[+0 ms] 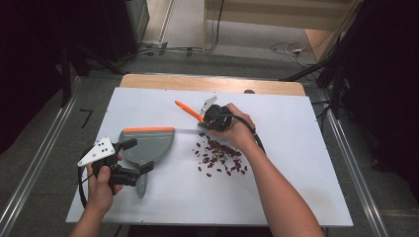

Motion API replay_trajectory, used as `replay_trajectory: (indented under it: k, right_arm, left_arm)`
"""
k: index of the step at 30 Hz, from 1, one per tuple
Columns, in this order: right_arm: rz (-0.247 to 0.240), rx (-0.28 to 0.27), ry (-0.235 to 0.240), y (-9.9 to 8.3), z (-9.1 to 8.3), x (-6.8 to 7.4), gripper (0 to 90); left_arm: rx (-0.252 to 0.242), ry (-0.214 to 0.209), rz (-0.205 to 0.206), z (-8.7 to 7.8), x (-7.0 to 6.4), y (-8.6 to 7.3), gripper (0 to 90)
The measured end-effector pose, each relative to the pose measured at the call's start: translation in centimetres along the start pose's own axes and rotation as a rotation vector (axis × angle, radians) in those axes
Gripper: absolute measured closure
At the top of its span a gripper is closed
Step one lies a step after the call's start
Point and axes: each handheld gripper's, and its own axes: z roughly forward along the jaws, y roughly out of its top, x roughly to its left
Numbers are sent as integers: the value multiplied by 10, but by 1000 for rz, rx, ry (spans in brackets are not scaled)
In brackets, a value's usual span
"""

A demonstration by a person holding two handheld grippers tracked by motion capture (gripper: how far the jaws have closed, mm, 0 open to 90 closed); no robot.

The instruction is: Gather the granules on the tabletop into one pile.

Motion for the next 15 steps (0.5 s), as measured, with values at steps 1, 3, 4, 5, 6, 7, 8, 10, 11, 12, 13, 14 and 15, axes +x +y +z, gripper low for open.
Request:
replay_trajectory:
  k: [1, 3, 4, 5, 6, 7, 8, 10, 11, 12, 13, 14, 15]
  right_arm:
    - [-5, 9, 0, 0, 0, 3, 692]
    - [-20, 18, 2, 0, -1, 8, 692]
    - [-29, 18, 7, -1, -1, 10, 691]
    - [-33, 17, 10, -2, -2, 12, 691]
    - [-43, 18, 16, -3, -4, 14, 691]
    - [-45, 13, 22, -4, -5, 17, 691]
    - [-50, 10, 27, -5, -6, 19, 691]
    - [-72, 5, 43, -7, -8, 25, 690]
    - [-87, 4, 51, -8, -9, 27, 689]
    - [-91, 2, 57, -9, -11, 30, 690]
    - [-101, 1, 63, -9, -12, 31, 689]
    - [-108, -1, 68, -10, -13, 33, 689]
    - [-108, -2, 76, -11, -14, 35, 689]
  left_arm:
    - [1, 0, 1, 0, 0, 0, 0]
    - [1, -1, 3, 0, -1, 0, 0]
    - [2, 0, 4, 0, -1, 0, 0]
    - [2, 0, 3, 1, -1, 0, 0]
    - [1, -1, 3, 1, -1, 0, 0]
    - [2, -2, 4, 1, -2, 0, 0]
    - [4, -1, 5, 1, -2, 1, 0]
    - [4, -3, 7, 1, -2, 1, 0]
    - [3, -3, 7, 2, -2, 1, 0]
    - [3, -4, 7, 2, -2, 1, 0]
    - [4, -5, 9, 2, -3, 1, 0]
    - [3, -6, 10, 2, -3, 1, 0]
    - [5, -6, 10, 2, -3, 1, 0]
